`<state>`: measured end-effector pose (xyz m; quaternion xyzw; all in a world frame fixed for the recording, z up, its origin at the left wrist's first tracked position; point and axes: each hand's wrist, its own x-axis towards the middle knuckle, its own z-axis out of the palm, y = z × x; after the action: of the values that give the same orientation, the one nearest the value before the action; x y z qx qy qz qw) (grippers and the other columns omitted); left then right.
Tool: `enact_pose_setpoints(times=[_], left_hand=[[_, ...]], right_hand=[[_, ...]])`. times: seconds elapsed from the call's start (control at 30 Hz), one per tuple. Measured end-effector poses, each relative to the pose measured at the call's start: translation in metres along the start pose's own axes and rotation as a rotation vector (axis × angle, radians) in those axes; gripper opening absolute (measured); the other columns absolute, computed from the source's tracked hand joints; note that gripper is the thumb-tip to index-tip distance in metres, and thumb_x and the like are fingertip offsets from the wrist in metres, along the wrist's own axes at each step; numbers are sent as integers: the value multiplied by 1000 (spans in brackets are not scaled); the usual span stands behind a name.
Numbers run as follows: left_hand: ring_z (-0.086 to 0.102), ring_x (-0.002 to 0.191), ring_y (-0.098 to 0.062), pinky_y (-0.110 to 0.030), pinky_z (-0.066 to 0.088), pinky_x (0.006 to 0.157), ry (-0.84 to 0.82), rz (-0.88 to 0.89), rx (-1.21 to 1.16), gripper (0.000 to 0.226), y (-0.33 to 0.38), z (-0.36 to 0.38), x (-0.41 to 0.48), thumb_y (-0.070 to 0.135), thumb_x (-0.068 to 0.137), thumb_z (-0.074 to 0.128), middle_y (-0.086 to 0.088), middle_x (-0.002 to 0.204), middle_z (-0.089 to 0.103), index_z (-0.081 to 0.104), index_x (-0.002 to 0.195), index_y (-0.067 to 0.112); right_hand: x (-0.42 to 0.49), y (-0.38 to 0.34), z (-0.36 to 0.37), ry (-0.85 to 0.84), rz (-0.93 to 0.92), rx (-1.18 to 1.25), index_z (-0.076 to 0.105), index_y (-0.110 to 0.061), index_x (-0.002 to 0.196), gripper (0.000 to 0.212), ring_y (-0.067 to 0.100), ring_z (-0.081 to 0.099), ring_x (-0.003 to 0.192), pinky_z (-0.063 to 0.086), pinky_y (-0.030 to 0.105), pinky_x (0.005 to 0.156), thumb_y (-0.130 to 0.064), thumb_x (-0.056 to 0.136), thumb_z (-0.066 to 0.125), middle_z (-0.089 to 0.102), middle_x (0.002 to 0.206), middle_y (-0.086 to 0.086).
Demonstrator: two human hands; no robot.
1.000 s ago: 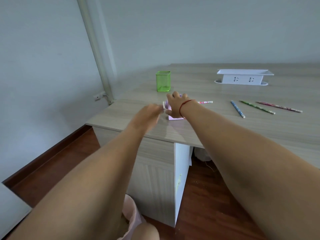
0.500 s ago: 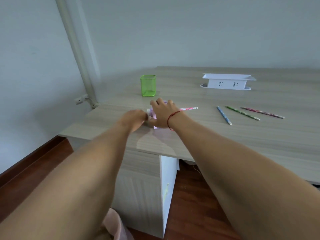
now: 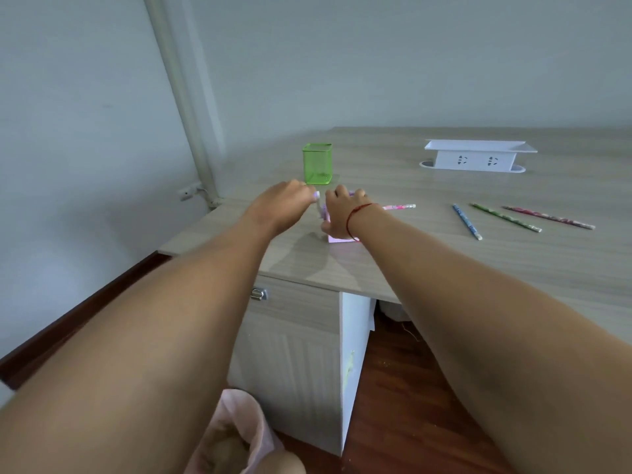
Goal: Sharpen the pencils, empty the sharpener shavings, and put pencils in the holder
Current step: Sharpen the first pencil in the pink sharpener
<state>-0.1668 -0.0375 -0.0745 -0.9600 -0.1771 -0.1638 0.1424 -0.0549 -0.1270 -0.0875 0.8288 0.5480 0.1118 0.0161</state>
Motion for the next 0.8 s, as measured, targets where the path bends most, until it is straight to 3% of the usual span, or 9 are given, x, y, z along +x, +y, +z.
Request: enact_pose_setpoints(times=[0.23,0.37,0.53,0.63,0.8], left_hand=[[61,86,-43,-47,49,71,-16,-35,-47,22,16,3,-23,13,98,43,-24,90,63,61,92,3],[62,96,-38,-39,47,79,-199,-42,24,25,30,14,-27,8,97,41,-22,102,63,61,110,4],[60,105,-37,-36,45,82,-390,-92,63,25,28,41,-16,12,96,40,-20,113,62,61,109,4],[58,109,-37,-36,44,85,-379,-114,33,31,16,42,1,21,99,40,-21,117,60,60,116,4],[60,104,-36,-38,47,80,-226,-48,90,25,-9,41,20,21,98,42,-18,107,62,60,111,11]], right_hand=[[-1,-2,-1,-41,-10,-30,32,-5,139,61,36,46,125,36,41,103,-44,94,46,36,141,15],[-2,2,-3,-49,-19,24,33,-4,138,57,38,42,128,34,40,106,-41,95,43,35,142,16],[-2,2,2,-2,-45,79,37,-7,135,54,41,42,127,36,42,104,-39,92,46,37,141,14],[1,3,5,12,-49,101,38,-9,134,55,40,43,126,36,42,104,-42,91,46,39,140,13],[2,6,5,31,-55,103,41,-9,131,51,39,46,123,36,41,102,-37,90,47,42,137,12]])
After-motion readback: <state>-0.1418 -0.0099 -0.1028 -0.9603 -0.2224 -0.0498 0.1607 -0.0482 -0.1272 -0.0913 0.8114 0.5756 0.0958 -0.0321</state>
